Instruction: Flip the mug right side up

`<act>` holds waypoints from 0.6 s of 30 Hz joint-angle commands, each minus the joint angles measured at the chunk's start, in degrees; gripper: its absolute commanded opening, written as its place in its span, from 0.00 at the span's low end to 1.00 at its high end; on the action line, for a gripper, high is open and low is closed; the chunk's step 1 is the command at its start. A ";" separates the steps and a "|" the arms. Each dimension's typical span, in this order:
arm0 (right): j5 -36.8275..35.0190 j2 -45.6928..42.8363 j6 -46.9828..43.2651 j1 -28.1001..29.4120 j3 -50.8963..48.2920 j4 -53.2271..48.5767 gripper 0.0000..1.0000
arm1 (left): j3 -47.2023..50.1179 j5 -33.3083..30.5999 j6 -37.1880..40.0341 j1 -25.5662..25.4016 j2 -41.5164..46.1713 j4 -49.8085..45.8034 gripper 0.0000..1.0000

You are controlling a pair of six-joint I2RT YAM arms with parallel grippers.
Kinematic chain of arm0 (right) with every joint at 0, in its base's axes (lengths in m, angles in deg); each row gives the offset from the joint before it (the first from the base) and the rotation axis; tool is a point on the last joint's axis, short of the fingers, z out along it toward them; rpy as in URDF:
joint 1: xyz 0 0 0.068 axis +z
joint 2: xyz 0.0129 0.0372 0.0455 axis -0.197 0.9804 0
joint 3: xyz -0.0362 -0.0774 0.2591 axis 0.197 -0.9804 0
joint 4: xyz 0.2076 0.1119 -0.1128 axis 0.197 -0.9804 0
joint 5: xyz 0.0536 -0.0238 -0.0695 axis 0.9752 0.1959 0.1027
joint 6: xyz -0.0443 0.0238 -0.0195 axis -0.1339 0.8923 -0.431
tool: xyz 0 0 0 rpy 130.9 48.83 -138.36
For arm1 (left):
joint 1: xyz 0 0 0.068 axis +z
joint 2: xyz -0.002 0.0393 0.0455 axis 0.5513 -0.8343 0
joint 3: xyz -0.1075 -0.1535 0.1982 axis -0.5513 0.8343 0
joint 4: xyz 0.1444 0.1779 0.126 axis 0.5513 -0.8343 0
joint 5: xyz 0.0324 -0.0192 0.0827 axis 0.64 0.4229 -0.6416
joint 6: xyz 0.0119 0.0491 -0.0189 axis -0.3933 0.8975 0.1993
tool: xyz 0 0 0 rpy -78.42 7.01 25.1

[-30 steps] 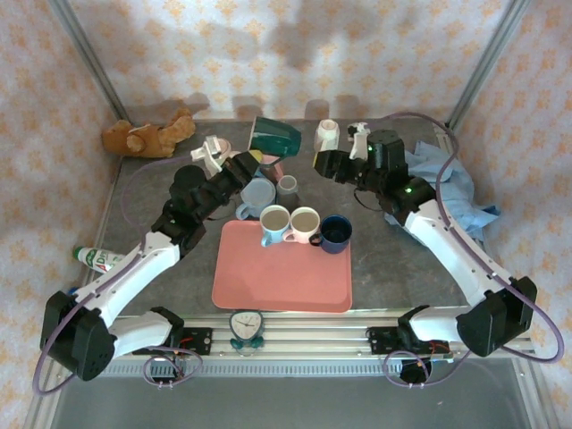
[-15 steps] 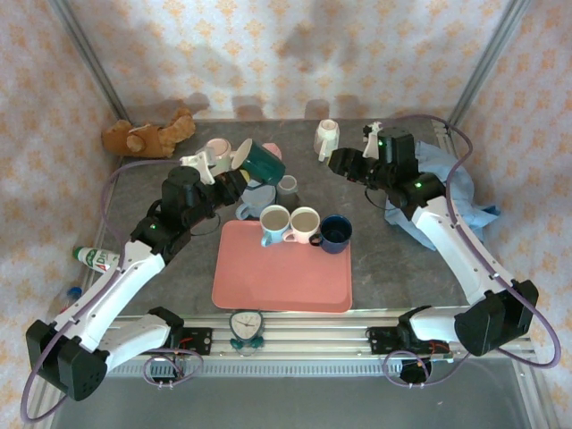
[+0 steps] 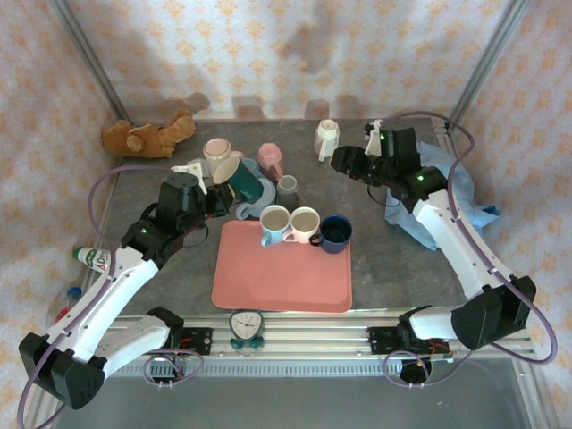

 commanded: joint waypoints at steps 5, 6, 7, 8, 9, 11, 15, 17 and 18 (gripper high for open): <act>5.76 3.37 -1.74 -0.53 3.86 -7.05 0.51 | 0.99 -3.18 8.45 0.64 3.21 4.77 0.00; 6.31 3.71 -1.98 -0.54 4.12 -7.50 0.51 | 1.35 -3.46 9.38 0.62 3.21 4.44 0.00; 6.89 4.10 -2.33 -0.53 4.54 -8.18 0.51 | 1.85 -3.87 10.35 0.51 3.22 3.96 0.00; 7.30 4.45 -2.64 -0.54 4.89 -8.72 0.51 | 2.36 -4.19 11.36 0.47 3.36 3.49 0.00; 7.35 4.71 -2.77 -0.54 5.12 -9.18 0.51 | 2.92 -4.43 12.03 0.31 3.46 3.39 0.00; 7.15 5.06 -3.04 -0.53 5.26 -9.61 0.51 | 4.29 -5.07 13.42 -0.18 3.94 3.60 0.00; 7.17 5.74 -3.35 -0.53 5.72 -10.15 0.51 | 6.43 -6.64 15.56 -2.48 4.27 4.08 0.00; 7.43 5.99 -3.42 -0.53 5.98 -10.40 0.51 | 7.37 -8.54 16.43 -4.41 4.19 4.03 0.00; 7.44 5.99 -3.41 -0.53 6.02 -10.48 0.51 | 7.84 -9.62 16.60 -5.13 4.26 4.13 0.00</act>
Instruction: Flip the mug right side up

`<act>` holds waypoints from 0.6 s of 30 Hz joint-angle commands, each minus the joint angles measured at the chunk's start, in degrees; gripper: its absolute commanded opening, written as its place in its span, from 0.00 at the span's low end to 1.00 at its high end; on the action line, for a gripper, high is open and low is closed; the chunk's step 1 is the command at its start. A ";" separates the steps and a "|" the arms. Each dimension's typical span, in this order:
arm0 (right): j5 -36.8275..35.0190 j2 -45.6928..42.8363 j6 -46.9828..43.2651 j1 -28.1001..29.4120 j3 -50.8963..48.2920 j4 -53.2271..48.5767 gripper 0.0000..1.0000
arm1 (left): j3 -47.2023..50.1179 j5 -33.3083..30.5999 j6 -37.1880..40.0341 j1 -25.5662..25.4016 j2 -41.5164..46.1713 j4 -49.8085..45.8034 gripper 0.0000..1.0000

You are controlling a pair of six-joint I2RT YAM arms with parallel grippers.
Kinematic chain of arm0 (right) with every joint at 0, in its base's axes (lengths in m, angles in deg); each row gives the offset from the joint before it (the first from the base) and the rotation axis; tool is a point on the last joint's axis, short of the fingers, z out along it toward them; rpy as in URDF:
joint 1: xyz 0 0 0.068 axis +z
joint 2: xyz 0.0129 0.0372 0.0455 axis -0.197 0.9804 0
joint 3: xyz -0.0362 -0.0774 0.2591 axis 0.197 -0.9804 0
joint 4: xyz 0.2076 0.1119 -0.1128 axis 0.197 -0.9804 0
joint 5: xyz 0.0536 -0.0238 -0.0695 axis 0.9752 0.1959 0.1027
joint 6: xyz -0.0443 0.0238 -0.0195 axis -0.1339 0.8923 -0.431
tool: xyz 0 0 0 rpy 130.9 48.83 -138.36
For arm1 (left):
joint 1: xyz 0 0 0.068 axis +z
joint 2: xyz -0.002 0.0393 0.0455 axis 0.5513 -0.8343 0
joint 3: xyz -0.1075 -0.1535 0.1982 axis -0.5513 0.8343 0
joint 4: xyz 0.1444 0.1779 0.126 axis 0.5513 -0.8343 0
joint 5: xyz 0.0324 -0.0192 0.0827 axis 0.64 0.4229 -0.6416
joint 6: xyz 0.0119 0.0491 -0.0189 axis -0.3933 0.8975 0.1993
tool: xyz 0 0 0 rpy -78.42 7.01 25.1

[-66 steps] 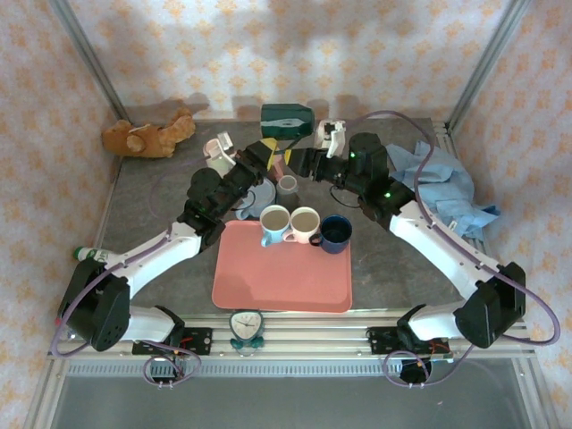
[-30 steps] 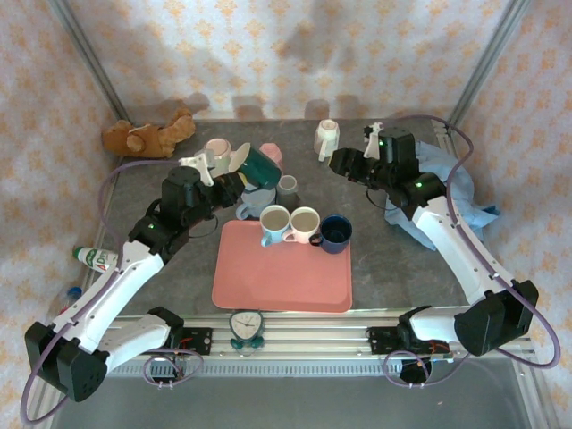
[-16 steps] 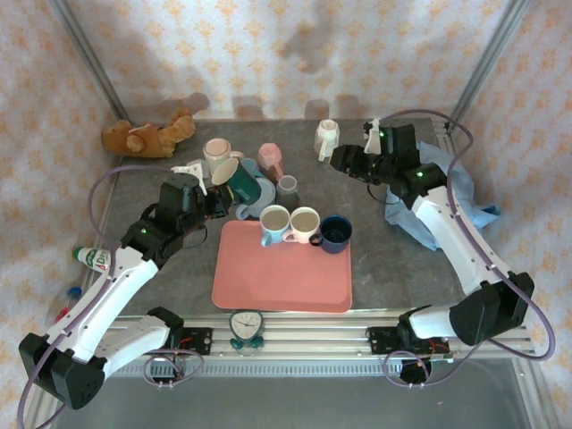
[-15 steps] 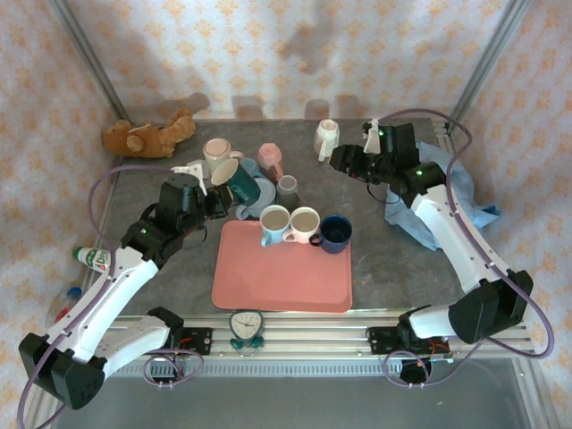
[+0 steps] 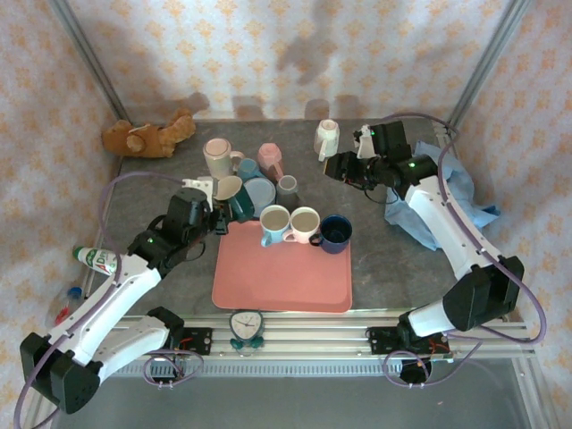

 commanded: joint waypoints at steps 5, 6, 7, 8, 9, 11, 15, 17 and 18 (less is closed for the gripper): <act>0.89 0.04 -1.41 -0.24 2.17 -2.03 0.51 | 4.15 -7.31 2.37 -4.02 2.69 7.73 0.00; 0.81 -0.10 -1.40 -0.25 2.15 -2.05 0.51 | 4.85 -8.09 1.99 -4.17 2.84 8.21 0.00; 0.79 -0.16 -1.36 -0.22 2.07 -2.23 0.51 | 5.75 -8.74 1.70 -4.30 3.01 8.73 0.00; 0.80 -0.27 -1.37 -0.22 2.06 -2.30 0.51 | 6.47 -9.25 1.48 -4.30 3.16 9.34 0.00; 0.80 -0.24 -1.32 -0.22 2.01 -2.37 0.51 | 7.44 -9.53 1.38 -4.30 3.28 10.29 0.00; 0.80 -0.24 -1.20 -0.25 1.96 -2.36 0.51 | 9.11 -9.76 1.32 -4.43 3.49 12.26 0.00; 0.80 -0.40 -0.75 -0.26 1.73 -1.99 0.51 | 11.91 -9.22 0.84 -4.44 3.46 15.83 0.00; 0.88 -0.34 -0.66 -0.24 1.72 -1.81 0.51 | 13.06 -9.29 0.70 -4.57 3.31 16.69 0.00; 0.91 -0.41 -0.59 -0.27 1.68 -1.73 0.51 | 13.62 -9.44 0.68 -4.61 3.31 17.00 0.00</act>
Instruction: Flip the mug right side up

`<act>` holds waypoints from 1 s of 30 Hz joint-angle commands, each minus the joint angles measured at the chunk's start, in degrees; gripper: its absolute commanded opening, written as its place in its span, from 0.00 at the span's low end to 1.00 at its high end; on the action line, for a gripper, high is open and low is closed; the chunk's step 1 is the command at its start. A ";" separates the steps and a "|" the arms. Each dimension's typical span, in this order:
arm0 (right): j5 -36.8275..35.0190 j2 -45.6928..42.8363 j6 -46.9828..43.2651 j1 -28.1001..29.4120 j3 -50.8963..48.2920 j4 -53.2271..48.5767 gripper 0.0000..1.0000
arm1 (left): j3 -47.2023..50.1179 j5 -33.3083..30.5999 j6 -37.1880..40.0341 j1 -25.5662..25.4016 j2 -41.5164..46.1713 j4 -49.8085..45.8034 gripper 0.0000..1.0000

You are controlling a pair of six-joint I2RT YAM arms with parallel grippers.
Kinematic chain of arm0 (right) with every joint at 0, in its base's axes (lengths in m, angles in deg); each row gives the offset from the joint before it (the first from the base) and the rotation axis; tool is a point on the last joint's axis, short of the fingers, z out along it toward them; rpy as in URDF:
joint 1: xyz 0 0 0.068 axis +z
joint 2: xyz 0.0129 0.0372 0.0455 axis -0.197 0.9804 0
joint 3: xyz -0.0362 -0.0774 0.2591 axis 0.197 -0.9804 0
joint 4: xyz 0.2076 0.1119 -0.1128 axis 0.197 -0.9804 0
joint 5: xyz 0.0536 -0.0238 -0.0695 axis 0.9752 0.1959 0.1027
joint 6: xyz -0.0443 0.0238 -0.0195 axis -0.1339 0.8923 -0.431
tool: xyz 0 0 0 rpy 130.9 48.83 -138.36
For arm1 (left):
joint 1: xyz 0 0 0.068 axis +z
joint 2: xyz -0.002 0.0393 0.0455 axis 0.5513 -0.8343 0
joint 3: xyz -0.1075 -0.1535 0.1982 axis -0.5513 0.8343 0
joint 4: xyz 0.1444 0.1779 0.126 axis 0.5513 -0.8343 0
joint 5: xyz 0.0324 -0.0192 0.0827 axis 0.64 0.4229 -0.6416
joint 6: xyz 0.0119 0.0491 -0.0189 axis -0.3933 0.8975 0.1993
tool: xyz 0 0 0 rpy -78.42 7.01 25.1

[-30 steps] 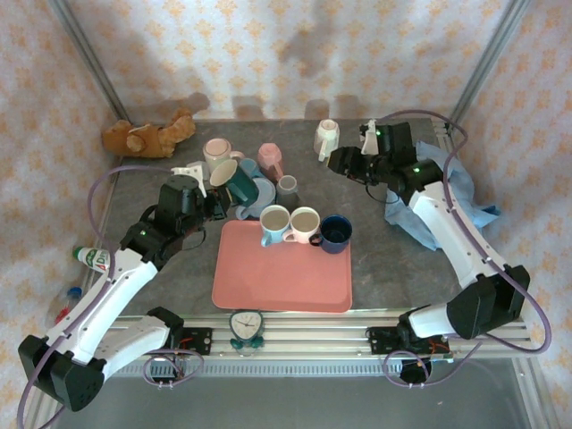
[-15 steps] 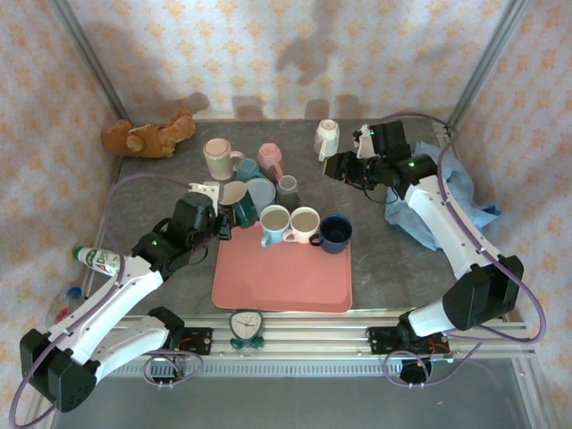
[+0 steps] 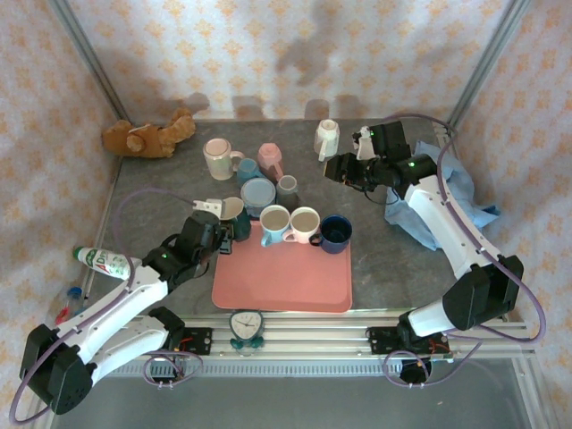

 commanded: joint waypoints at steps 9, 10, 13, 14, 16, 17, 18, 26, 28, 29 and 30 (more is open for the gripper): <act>0.49 -0.33 0.00 -0.22 1.43 0.00 0.51 | 3.13 -1.28 0.20 -0.84 -0.06 12.85 0.00; 0.47 -0.23 0.08 -0.28 1.43 0.04 0.51 | 3.33 -1.08 0.40 -0.94 -0.23 13.22 0.00; 0.56 0.00 0.24 -0.22 1.30 0.22 0.51 | 3.73 -0.90 0.84 -1.10 -0.99 13.89 0.00; 0.64 0.09 0.39 -0.22 1.30 0.30 0.51 | 3.77 -0.61 1.09 -1.11 -1.41 14.07 0.00; 0.81 0.50 0.64 -0.22 1.26 0.43 0.51 | 3.94 -0.04 1.43 -1.20 -2.36 14.63 0.00; 0.94 0.60 0.78 -0.23 1.22 0.40 0.51 | 3.98 0.04 1.47 -1.26 -2.74 14.90 0.00; 1.07 0.74 0.87 -0.25 1.25 0.24 0.51 | 4.18 0.12 1.52 -1.34 -3.04 15.27 0.00; 2.35 2.35 -0.17 -0.26 1.48 -2.88 0.51 | 5.00 0.17 1.73 -1.62 -4.46 16.23 0.00; 2.46 2.45 -0.38 -0.28 1.27 -3.13 0.51 | 4.91 0.68 1.89 -1.67 -4.73 15.89 0.00; 2.57 2.41 -0.40 -0.24 1.22 -3.14 0.51 | 4.83 0.94 1.98 -1.71 -4.77 15.79 0.02; 2.53 2.43 -0.36 -0.22 1.18 -3.20 0.51 | 4.86 1.26 1.94 -1.70 -4.88 15.74 0.05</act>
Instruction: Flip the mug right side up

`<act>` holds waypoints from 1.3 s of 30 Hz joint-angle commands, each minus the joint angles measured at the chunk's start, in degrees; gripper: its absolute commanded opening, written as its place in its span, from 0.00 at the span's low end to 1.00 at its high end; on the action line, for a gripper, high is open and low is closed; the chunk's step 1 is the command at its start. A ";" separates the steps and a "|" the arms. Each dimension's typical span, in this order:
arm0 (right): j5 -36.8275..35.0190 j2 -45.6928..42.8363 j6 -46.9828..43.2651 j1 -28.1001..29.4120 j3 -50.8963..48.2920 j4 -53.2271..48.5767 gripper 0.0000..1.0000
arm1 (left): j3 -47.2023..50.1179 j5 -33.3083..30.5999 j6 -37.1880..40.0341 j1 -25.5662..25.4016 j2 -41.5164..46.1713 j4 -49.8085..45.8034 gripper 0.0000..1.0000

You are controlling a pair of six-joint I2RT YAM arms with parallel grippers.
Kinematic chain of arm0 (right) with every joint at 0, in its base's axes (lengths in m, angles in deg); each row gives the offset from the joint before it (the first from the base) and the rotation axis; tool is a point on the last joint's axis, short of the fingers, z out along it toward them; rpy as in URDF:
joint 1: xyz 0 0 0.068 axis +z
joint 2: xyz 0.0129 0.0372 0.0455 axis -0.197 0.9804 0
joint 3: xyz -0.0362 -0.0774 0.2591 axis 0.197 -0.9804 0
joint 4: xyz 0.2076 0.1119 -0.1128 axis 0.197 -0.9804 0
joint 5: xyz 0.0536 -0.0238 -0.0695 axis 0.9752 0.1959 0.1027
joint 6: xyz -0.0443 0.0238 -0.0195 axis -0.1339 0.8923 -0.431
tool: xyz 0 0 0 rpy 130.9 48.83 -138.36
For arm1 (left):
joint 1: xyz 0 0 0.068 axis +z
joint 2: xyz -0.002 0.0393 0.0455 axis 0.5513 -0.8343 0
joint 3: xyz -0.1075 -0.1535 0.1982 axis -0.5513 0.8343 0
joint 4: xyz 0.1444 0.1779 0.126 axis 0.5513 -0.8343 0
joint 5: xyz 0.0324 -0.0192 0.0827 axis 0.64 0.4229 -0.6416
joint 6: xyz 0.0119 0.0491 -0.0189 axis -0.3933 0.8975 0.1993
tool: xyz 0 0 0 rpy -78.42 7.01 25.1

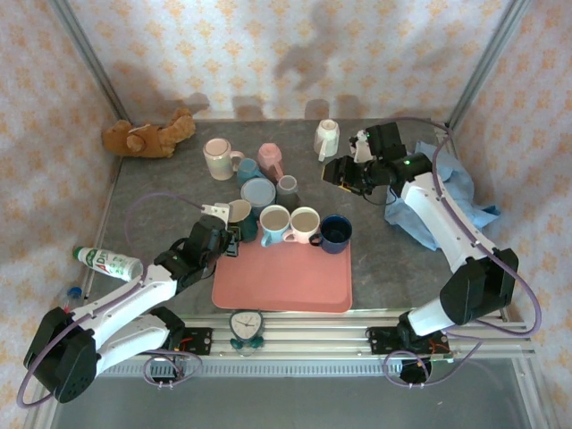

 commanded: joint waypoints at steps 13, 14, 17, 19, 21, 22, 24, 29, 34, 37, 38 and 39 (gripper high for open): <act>0.13 0.04 -1.34 -0.25 1.98 -1.92 0.51 | -1.09 3.28 0.64 -0.45 -1.65 1.66 0.28; 0.16 0.00 -1.29 -0.31 2.06 -1.93 0.51 | -1.00 3.40 0.53 -0.51 -1.61 1.45 0.30; -0.05 -0.01 -1.43 -0.31 2.31 -1.93 0.51 | -0.20 3.55 -0.40 -0.57 -0.96 0.96 0.36; -0.21 0.03 -1.32 -0.35 2.25 -1.79 0.52 | 0.61 3.84 -0.80 -0.55 -0.26 1.03 0.37; -0.12 0.03 -1.25 -0.31 2.17 -1.67 0.52 | 1.16 3.35 -1.21 -0.58 0.92 0.27 0.40; -0.07 0.03 -1.29 -0.31 2.02 -1.63 0.52 | 1.36 3.13 -1.34 -0.51 1.54 -0.11 0.41; -0.07 0.08 -1.38 -0.31 1.89 -1.67 0.52 | 1.56 2.51 -1.58 -0.52 3.50 -1.33 0.44; -0.68 0.30 -1.66 -0.31 1.90 -1.98 0.52 | -0.03 3.20 -0.84 -0.27 5.88 -6.13 0.46; -2.42 0.33 -2.23 -0.31 2.22 -2.63 0.52 | -2.50 5.20 -0.25 0.50 5.64 -8.45 0.48; -2.36 0.44 -2.34 -0.32 2.40 -2.98 0.52 | -2.75 5.91 -0.17 1.16 5.21 -8.10 0.48; -2.36 0.38 -2.34 -0.35 2.38 -3.05 0.52 | -2.67 6.09 -0.38 1.39 5.08 -7.93 0.48; -2.42 0.31 -2.40 -0.38 2.42 -3.13 0.52 | -2.66 6.20 -0.60 1.56 5.11 -7.86 0.48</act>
